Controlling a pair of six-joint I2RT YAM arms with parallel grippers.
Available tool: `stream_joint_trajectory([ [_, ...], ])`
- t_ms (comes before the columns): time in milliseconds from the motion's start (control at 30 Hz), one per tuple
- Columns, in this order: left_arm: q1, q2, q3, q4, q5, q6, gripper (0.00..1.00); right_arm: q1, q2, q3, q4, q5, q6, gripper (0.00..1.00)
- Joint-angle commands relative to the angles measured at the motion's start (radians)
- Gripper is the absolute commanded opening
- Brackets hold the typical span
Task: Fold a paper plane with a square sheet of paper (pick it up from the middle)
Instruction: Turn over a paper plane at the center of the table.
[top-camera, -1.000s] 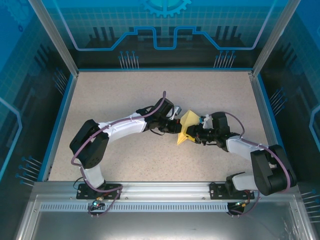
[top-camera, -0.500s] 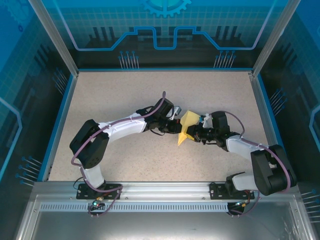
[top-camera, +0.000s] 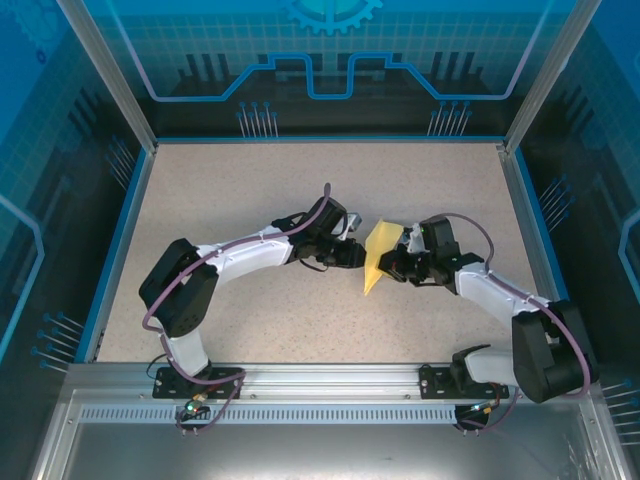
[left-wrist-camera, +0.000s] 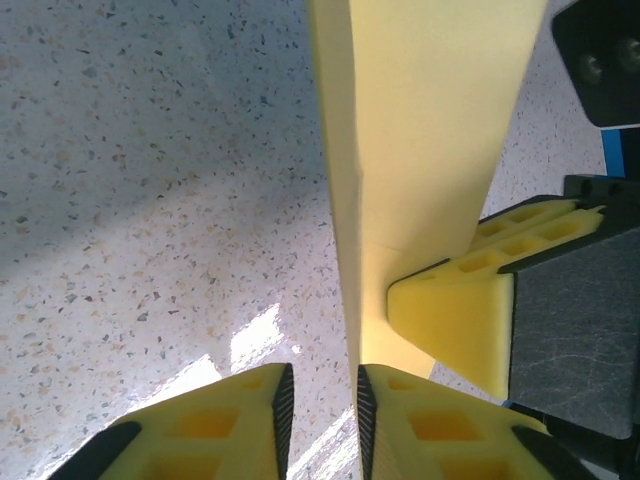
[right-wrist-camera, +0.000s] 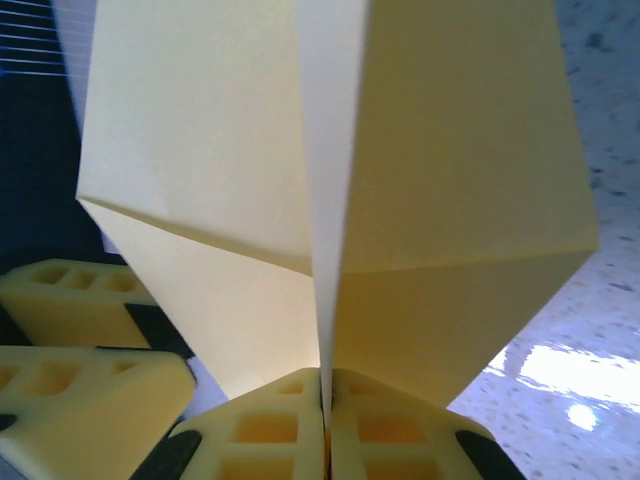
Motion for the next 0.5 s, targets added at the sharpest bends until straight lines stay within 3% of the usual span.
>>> stream_joint_trajectory([
  [0,0.014,-0.044,-0.020,-0.051,-0.014,0.031,0.28,0.038,-0.004,0.069,-0.246,0.147,-0.142,0.06],
  [133,0.031,-0.071,-0.037,-0.087,-0.038,0.053,0.35,0.086,0.046,0.142,-0.370,0.249,-0.217,0.05],
  [467,0.070,-0.128,-0.123,-0.113,-0.073,0.066,0.37,0.237,0.256,0.325,-0.512,0.437,-0.306,0.08],
])
